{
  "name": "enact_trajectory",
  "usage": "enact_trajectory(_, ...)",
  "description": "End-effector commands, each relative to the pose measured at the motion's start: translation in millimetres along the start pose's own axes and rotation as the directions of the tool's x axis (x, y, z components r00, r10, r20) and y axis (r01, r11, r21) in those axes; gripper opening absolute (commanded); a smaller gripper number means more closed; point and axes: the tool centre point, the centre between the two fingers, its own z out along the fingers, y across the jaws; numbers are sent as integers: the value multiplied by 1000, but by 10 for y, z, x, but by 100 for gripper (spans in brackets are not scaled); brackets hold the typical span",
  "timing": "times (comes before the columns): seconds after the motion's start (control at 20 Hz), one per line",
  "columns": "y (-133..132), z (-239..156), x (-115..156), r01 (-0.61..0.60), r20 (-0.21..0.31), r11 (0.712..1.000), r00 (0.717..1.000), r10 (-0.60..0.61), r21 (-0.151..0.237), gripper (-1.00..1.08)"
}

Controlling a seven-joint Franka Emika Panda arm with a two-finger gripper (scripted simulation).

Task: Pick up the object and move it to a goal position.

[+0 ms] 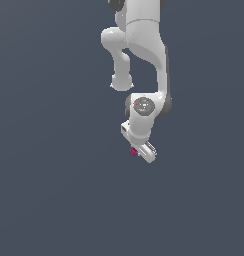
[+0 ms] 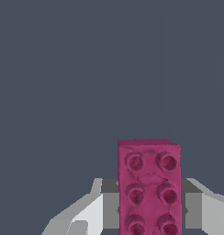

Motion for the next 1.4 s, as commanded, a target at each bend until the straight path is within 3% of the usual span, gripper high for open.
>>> enact_trajectory(0.0, -176, -105, -29, 0, 0, 1000, 1000, 0, 0, -100)
enact_trajectory(0.65, -1025, -578, -147, 0, 0, 1000, 1000, 0, 0, -100)
enact_trajectory(1.35, -1293, -712, -170, 0, 0, 1000, 1000, 0, 1, -100)
